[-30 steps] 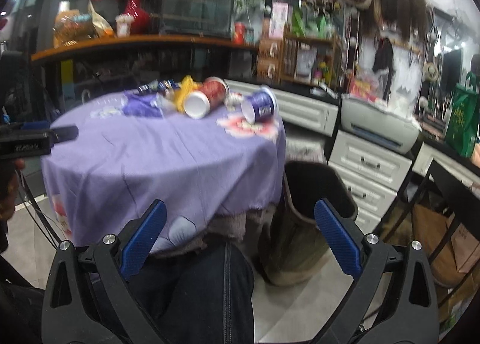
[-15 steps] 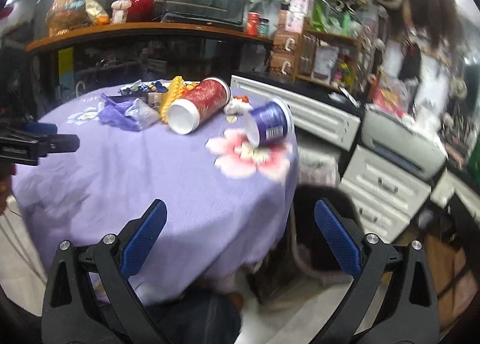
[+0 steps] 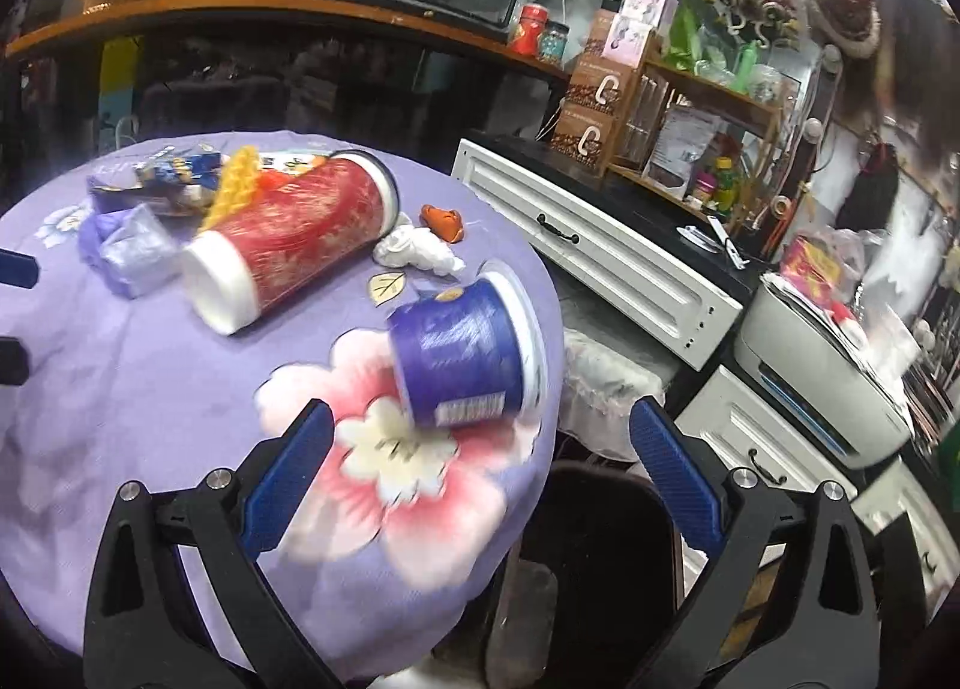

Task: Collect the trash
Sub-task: 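Grasp the blue yogurt cup with the right gripper while the left gripper approaches the red cup, then grasp the red coffee cup with the left gripper and lift it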

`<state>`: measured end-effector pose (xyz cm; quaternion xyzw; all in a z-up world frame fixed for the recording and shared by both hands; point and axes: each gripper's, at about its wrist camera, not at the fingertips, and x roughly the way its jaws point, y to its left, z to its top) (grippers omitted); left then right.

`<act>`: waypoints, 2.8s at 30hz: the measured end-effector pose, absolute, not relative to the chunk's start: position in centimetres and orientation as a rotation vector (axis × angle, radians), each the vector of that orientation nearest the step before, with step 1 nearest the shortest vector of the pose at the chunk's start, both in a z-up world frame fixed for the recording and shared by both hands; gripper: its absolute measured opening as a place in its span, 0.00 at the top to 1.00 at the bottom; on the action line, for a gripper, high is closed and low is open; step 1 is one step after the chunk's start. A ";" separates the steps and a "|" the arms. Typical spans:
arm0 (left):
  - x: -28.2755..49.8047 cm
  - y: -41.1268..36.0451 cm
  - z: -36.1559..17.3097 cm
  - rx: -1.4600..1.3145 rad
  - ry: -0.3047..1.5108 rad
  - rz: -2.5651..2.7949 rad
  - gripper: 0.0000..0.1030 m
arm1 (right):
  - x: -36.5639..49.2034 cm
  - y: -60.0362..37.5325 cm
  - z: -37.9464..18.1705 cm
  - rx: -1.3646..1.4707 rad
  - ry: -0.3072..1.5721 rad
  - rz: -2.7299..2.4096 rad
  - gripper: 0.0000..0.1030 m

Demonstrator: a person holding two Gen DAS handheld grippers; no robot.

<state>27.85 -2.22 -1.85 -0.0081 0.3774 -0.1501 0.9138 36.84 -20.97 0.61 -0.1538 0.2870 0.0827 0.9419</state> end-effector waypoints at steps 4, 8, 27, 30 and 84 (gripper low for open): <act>28.4 -2.6 -1.5 -0.002 0.771 -0.308 0.05 | 39.5 -21.1 0.6 -0.319 0.605 0.198 0.07; 29.1 -2.8 -1.6 -0.005 0.790 -0.316 0.05 | 41.6 -20.6 0.0 -0.359 0.652 0.224 0.11; 33.4 -6.1 0.0 0.101 0.805 -0.349 0.07 | 39.9 -21.3 -0.2 -0.306 0.632 0.265 0.39; 36.6 -7.0 1.9 0.119 0.811 -0.321 0.08 | 38.8 -21.8 0.4 -0.289 0.619 0.265 0.40; 38.1 -8.8 4.7 0.172 0.627 -0.196 0.23 | 30.6 -29.1 -0.8 -0.024 0.605 0.202 0.39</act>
